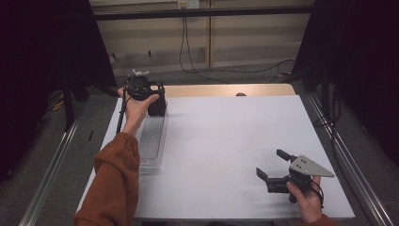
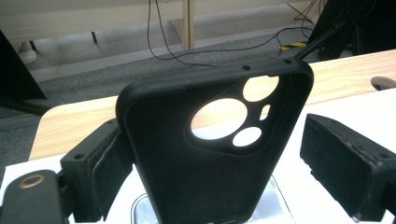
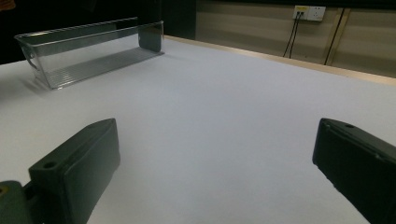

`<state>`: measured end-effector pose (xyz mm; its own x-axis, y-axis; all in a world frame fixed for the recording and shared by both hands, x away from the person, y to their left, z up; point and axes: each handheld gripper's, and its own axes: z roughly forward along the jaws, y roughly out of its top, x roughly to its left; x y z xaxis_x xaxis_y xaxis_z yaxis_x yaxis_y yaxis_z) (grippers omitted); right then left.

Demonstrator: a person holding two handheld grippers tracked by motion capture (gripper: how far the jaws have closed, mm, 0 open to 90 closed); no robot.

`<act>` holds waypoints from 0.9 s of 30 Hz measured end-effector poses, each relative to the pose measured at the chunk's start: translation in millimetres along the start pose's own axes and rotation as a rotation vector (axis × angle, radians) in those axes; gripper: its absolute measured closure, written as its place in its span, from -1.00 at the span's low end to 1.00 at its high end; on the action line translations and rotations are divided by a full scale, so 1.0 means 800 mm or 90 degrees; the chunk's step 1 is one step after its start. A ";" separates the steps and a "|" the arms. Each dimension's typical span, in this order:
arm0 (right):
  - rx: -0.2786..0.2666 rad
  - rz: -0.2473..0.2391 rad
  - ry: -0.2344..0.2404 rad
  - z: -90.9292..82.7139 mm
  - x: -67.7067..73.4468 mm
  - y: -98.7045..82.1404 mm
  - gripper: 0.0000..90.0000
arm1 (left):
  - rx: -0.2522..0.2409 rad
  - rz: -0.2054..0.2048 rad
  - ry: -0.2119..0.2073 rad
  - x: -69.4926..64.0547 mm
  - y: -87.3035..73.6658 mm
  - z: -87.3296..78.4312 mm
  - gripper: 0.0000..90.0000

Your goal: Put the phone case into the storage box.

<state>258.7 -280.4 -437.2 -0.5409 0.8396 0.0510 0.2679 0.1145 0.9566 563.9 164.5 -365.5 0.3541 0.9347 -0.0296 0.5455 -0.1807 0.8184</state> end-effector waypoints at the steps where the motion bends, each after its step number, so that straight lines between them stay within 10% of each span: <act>1: 0.000 -0.001 0.000 0.000 0.000 0.000 -0.99 | -0.001 0.002 -0.004 -0.001 0.000 0.000 -0.77; 27: -0.005 0.000 -0.010 -0.001 -0.001 0.001 -0.99 | -0.057 -0.008 -0.036 0.006 0.000 -0.009 -0.91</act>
<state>258.6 -281.7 -436.4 -0.5279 0.8480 0.0462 0.2612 0.1103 0.9590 560.4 171.1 -361.6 0.3918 0.9174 -0.0704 0.4811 -0.1390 0.8656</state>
